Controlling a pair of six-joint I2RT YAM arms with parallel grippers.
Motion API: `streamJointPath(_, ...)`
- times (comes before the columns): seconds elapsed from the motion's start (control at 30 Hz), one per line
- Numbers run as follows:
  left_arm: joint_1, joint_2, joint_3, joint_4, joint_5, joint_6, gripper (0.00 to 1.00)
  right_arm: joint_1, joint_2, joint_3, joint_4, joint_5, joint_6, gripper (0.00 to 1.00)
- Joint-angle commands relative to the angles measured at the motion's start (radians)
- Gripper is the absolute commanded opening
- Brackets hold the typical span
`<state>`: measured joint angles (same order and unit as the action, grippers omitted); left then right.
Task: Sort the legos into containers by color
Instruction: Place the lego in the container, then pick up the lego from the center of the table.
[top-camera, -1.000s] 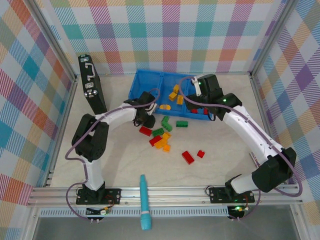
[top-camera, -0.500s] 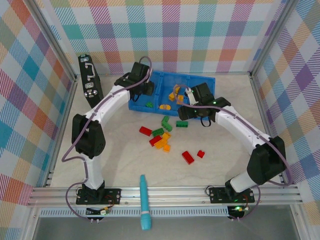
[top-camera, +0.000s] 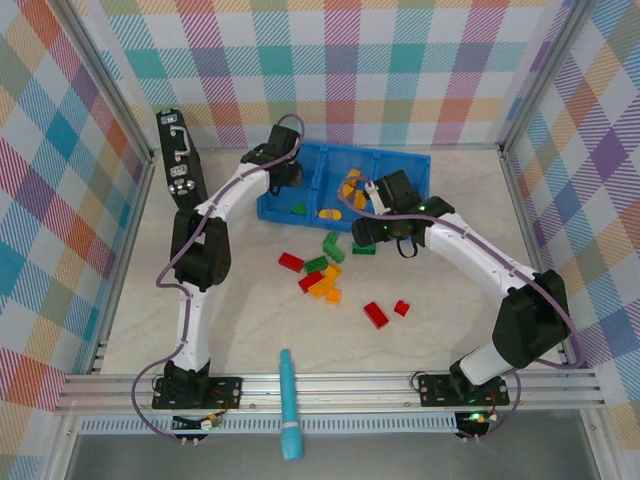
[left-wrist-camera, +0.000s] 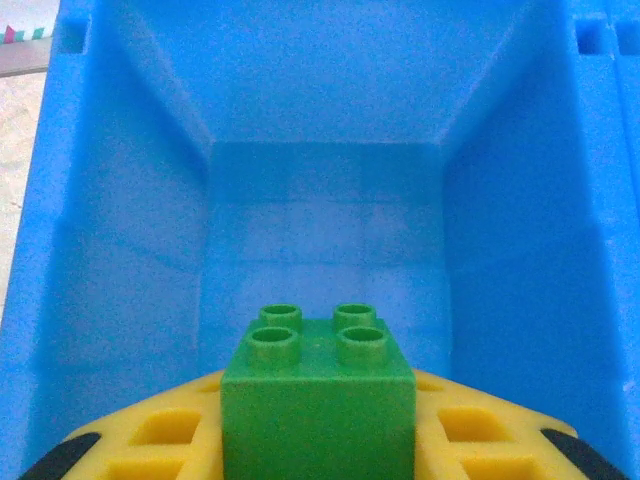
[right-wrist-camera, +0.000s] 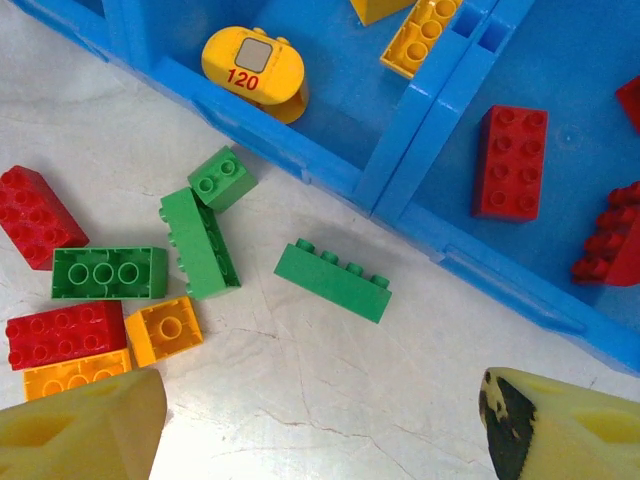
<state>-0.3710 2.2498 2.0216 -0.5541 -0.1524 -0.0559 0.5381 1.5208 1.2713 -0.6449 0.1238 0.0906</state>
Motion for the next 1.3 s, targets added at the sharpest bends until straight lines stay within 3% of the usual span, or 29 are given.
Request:
streamJointPath(0.0,0.012,0.020,0.044,-0.013,-0.019,-0.035,0.31,0.007,-0.019,-0.001,-0.027,0.023,0.010,0.82)
streamJointPath(0.17,0.013,0.028,0.060,-0.039,-0.007,-0.059,0.40,0.006,-0.010,0.002,-0.027,0.030,-0.011,0.83)
streamJointPath(0.23,0.012,-0.003,0.059,-0.047,0.008,-0.061,0.60,0.007,-0.004,0.009,-0.024,0.035,-0.018,0.83)
streamJointPath(0.43,0.004,-0.210,0.057,-0.046,-0.043,-0.045,0.80,0.006,-0.016,0.021,0.006,0.041,-0.054,0.83)
streamJointPath(0.53,0.004,-0.325,0.042,0.004,0.013,-0.020,1.00,0.006,-0.034,0.020,0.028,0.054,-0.079,0.84)
streamJointPath(0.7,-0.001,-0.480,-0.005,0.155,0.035,0.000,1.00,0.006,-0.073,0.013,0.046,0.095,-0.102,0.88)
streamJointPath(0.8,-0.001,-0.540,-0.059,0.264,-0.048,-0.032,1.00,0.006,-0.096,0.011,0.054,0.109,-0.106,0.89)
streamJointPath(0.87,0.001,-0.604,-0.167,0.426,-0.083,-0.065,1.00,0.006,-0.113,0.006,0.063,0.114,-0.106,0.89)
streamJointPath(1.0,0.014,-0.771,-0.509,0.874,-0.010,-0.060,1.00,0.007,-0.139,0.001,0.062,0.129,-0.106,0.90)
streamJointPath(1.03,0.019,-0.787,-0.524,0.888,0.002,-0.056,1.00,0.006,-0.143,0.002,0.061,0.132,-0.109,0.91)
streamJointPath(1.13,0.021,-0.796,-0.425,0.699,0.039,-0.017,1.00,0.006,-0.146,0.007,0.048,0.146,-0.111,0.91)
streamJointPath(1.27,0.026,-0.810,-0.395,0.597,0.161,0.048,1.00,0.006,-0.146,0.010,0.038,0.148,-0.114,0.92)
